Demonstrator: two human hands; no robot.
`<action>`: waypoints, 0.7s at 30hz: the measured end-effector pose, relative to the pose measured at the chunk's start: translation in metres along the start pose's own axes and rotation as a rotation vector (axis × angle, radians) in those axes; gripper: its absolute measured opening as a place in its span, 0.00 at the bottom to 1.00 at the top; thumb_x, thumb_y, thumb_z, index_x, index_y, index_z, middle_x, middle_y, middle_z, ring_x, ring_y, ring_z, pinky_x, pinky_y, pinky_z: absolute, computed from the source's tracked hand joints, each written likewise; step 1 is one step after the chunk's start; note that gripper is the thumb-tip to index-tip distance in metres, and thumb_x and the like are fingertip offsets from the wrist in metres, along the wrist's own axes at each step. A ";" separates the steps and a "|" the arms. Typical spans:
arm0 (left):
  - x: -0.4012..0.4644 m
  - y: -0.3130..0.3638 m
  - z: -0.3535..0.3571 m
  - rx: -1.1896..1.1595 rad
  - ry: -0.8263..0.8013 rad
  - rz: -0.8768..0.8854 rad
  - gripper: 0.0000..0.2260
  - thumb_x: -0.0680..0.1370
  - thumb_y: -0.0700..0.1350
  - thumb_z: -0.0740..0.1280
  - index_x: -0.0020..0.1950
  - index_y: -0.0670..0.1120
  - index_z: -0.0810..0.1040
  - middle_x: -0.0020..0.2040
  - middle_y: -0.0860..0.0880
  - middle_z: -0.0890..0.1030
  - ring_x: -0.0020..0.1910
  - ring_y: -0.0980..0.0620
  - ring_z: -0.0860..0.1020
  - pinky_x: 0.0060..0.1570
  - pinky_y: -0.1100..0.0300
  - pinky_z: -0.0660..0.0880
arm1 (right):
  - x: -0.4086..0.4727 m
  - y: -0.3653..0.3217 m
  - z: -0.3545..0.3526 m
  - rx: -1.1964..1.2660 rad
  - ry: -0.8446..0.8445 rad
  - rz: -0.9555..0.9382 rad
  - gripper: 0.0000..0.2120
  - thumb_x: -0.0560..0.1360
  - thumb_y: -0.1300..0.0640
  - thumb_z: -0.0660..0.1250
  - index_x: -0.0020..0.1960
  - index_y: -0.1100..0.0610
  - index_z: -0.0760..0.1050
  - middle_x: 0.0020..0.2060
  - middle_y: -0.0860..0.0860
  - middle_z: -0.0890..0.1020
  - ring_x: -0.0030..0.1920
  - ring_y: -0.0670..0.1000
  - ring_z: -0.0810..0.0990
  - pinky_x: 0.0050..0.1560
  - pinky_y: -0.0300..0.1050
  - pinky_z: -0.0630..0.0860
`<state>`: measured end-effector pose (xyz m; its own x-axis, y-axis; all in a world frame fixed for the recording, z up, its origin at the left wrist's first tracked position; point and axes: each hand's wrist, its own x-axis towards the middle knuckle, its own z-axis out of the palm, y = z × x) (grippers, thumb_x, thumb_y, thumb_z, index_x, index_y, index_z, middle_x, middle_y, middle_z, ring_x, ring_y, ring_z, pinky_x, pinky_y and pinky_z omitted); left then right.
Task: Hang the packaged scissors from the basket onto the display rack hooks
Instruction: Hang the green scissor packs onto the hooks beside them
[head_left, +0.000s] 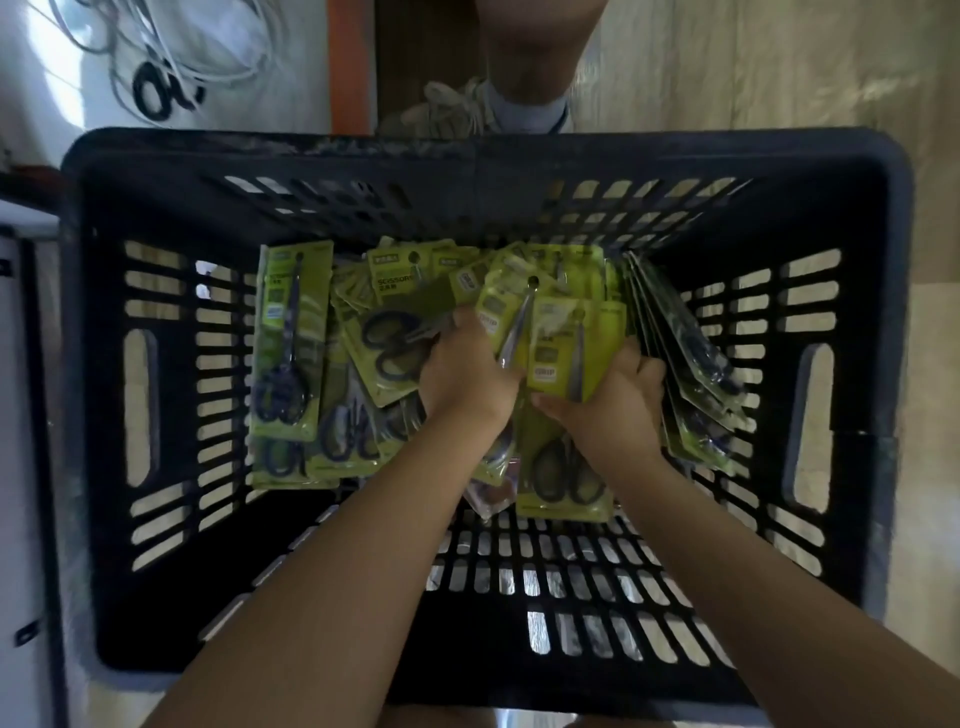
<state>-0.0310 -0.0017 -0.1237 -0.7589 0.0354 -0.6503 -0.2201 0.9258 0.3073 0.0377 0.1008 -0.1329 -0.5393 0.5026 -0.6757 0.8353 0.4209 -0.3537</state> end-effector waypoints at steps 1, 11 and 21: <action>-0.001 -0.003 -0.002 -0.081 -0.009 -0.021 0.25 0.73 0.48 0.72 0.65 0.46 0.65 0.60 0.46 0.75 0.58 0.43 0.75 0.46 0.54 0.70 | -0.001 0.000 -0.002 0.057 -0.012 0.025 0.45 0.66 0.49 0.77 0.72 0.60 0.55 0.65 0.57 0.63 0.65 0.58 0.66 0.61 0.52 0.70; -0.048 -0.032 -0.047 -0.602 -0.127 -0.289 0.17 0.76 0.42 0.69 0.63 0.42 0.73 0.58 0.48 0.77 0.54 0.50 0.76 0.53 0.58 0.73 | -0.042 -0.010 -0.031 0.487 -0.266 0.328 0.07 0.81 0.56 0.57 0.57 0.55 0.70 0.55 0.56 0.77 0.53 0.57 0.77 0.59 0.58 0.74; -0.163 -0.021 -0.205 -1.120 0.043 -0.438 0.04 0.79 0.46 0.64 0.50 0.47 0.77 0.50 0.48 0.78 0.49 0.49 0.75 0.45 0.65 0.70 | -0.147 -0.164 -0.142 0.392 -0.431 0.097 0.18 0.81 0.51 0.56 0.69 0.55 0.64 0.62 0.48 0.72 0.65 0.56 0.70 0.67 0.58 0.66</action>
<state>-0.0285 -0.1038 0.1181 -0.5015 -0.2327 -0.8333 -0.8585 0.0142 0.5127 -0.0347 0.0653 0.1159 -0.4347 0.1380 -0.8899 0.9002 0.0367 -0.4340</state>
